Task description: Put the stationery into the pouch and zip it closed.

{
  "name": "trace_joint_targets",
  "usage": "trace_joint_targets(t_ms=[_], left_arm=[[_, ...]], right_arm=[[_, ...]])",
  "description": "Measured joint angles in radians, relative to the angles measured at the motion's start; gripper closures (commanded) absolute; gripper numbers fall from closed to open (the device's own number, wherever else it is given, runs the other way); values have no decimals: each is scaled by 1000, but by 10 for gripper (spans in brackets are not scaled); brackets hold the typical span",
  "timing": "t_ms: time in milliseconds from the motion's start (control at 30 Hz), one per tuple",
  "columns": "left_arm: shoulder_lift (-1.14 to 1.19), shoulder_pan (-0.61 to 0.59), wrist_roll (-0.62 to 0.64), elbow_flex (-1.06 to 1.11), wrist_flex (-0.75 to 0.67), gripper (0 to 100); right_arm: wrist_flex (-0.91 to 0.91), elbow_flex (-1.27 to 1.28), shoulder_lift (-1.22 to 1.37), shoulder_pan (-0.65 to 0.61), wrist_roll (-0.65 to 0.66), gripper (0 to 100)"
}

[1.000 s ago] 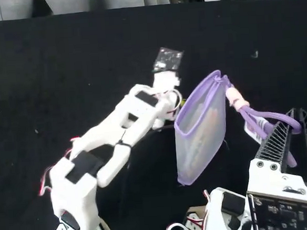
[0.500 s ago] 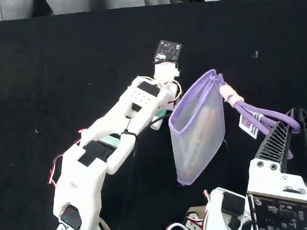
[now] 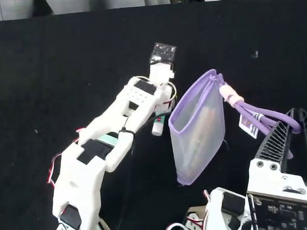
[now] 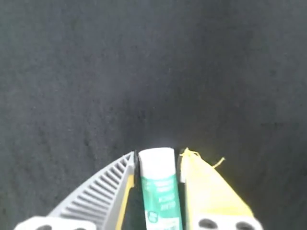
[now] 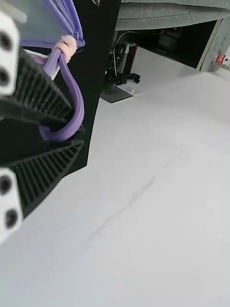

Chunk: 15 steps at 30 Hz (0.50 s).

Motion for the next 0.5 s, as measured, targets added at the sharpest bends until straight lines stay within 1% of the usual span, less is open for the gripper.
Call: trace_joint_targets(t_ms=[300, 400, 500], left_arm=[[0, 8, -2, 2, 11, 819], [35, 8, 0, 0, 9, 820], [75, 8, 2, -54, 31, 820]], right_arm=[[0, 0, 0, 0, 0, 987], [0, 0, 0, 0, 3, 987], [0, 0, 0, 0, 3, 987]])
